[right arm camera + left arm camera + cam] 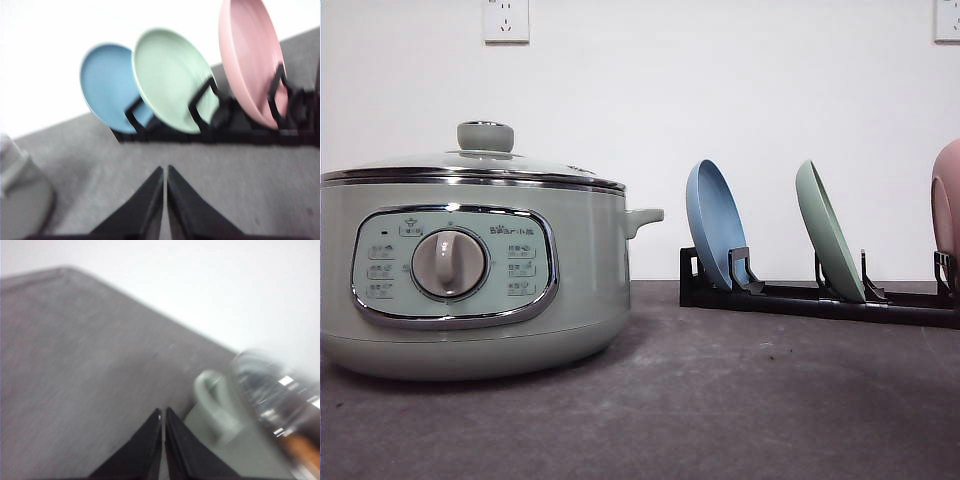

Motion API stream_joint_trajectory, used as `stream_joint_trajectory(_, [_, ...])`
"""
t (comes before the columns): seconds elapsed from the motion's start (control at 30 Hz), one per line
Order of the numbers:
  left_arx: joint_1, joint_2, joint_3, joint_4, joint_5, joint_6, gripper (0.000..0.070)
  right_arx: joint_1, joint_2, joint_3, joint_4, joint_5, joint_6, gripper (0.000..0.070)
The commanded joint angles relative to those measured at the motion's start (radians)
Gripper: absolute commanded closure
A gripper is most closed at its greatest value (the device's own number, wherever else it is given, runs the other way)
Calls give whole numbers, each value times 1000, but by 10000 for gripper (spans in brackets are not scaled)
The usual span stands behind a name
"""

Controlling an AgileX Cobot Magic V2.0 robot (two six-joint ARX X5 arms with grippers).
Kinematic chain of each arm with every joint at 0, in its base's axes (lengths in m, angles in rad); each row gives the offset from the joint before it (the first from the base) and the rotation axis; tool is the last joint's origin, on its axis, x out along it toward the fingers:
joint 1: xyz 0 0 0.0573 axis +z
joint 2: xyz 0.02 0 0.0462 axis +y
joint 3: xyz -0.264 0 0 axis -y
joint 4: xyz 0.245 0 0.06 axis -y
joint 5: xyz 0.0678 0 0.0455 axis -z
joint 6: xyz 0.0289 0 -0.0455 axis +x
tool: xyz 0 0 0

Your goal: Transfer potato from steamer to green plate

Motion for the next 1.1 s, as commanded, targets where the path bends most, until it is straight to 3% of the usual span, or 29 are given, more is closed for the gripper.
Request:
stream_joint_trajectory(0.0, [2, 3, 40, 14, 11, -11, 697, -2, -1, 53, 18, 4, 26, 700])
stream_joint_trajectory(0.3, [2, 102, 246, -22, 45, 5, 697, -2, 85, 310, -2, 28, -27, 700])
stream_joint_trajectory(0.53, [2, 267, 433, -69, 169, 82, 697, -2, 249, 528, -115, 7, -120, 700])
stream_joint_trajectory(1.07, [-3, 627, 804, -376, 614, 312, 697, -1, 603, 903, -518, -311, -353, 700])
